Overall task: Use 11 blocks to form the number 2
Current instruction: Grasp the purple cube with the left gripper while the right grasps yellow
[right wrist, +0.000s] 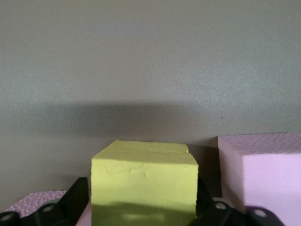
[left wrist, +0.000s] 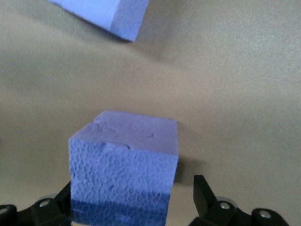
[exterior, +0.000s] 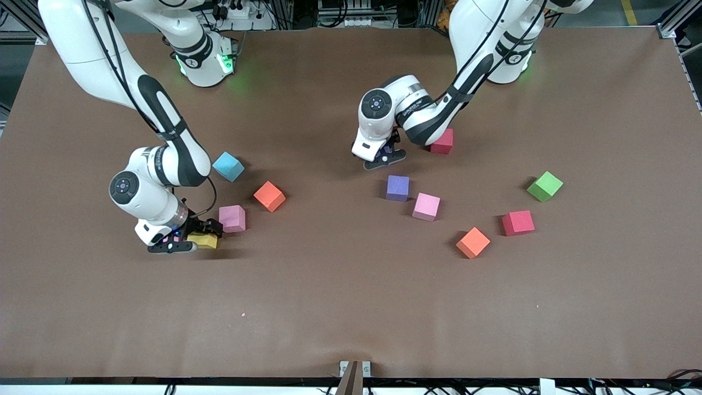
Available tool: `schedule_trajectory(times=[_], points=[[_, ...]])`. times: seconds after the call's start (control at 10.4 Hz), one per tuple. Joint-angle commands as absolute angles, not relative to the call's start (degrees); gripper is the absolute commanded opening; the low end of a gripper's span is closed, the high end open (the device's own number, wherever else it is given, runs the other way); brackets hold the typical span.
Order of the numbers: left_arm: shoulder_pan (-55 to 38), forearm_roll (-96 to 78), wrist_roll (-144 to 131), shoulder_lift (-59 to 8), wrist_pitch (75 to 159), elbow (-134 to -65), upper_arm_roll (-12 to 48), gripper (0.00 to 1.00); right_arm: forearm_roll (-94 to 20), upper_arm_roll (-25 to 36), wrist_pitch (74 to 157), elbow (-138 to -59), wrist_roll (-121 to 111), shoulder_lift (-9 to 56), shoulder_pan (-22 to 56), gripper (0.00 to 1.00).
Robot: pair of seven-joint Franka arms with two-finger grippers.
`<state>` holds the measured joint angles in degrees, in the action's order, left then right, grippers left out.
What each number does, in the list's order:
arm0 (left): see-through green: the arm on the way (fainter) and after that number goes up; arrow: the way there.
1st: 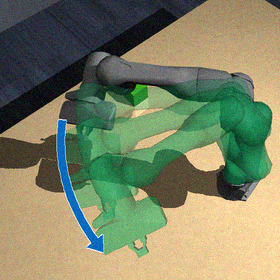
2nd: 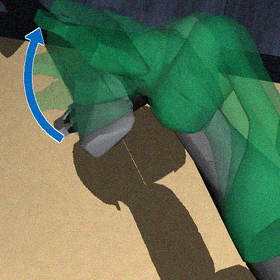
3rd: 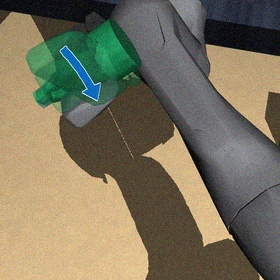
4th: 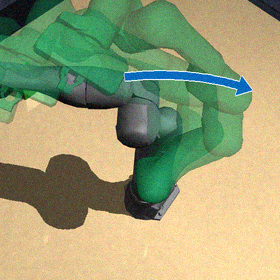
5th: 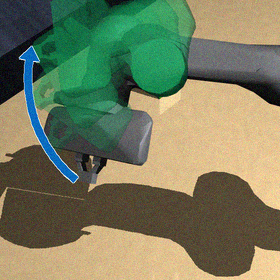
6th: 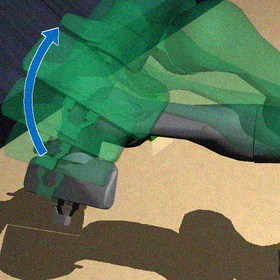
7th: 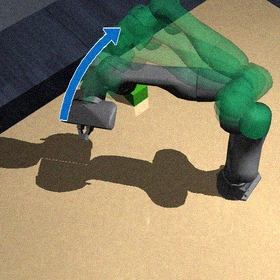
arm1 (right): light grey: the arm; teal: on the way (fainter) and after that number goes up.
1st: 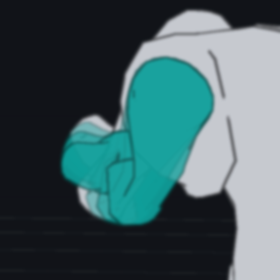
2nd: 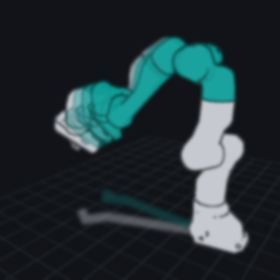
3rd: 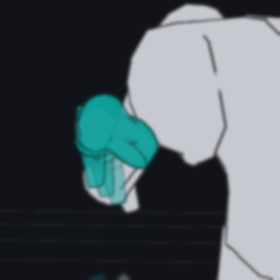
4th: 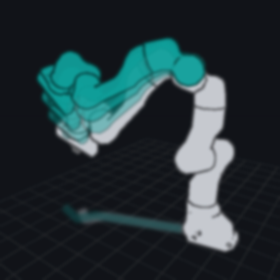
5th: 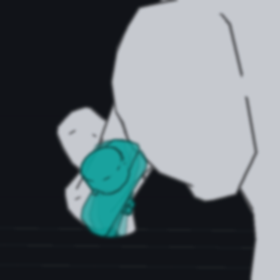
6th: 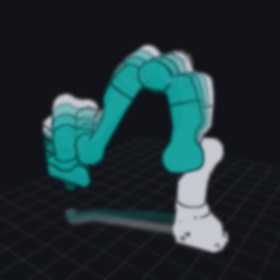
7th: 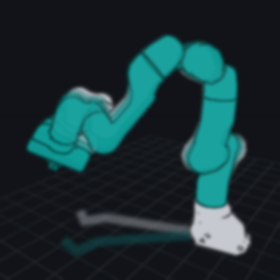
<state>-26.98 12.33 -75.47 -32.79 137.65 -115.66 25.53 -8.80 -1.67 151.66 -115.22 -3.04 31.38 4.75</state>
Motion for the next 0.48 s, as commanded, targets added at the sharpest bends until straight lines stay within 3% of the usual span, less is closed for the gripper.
schedule_trajectory(times=[0.0, 0.1, 0.38], points=[[-27.2, 17.5, -76.5, -33.1, 137.5, -115.3, 25.5, 1.00, -10.1, -1.4, 151.1, -112.9, -4.0, 32.5, 5.0, 0.58], [-27.1, 18.4, -76.0, -33.1, 137.5, -115.4, 25.5, 1.00, -10.2, -1.4, 151.1, -112.9, -4.0, 32.4, 5.3, 0.51], [-26.6, 20.5, -75.9, -33.1, 137.6, -115.2, 25.5, 1.00, -10.0, -1.3, 143.5, -109.4, -4.7, 30.9, 4.7, 0.48]])
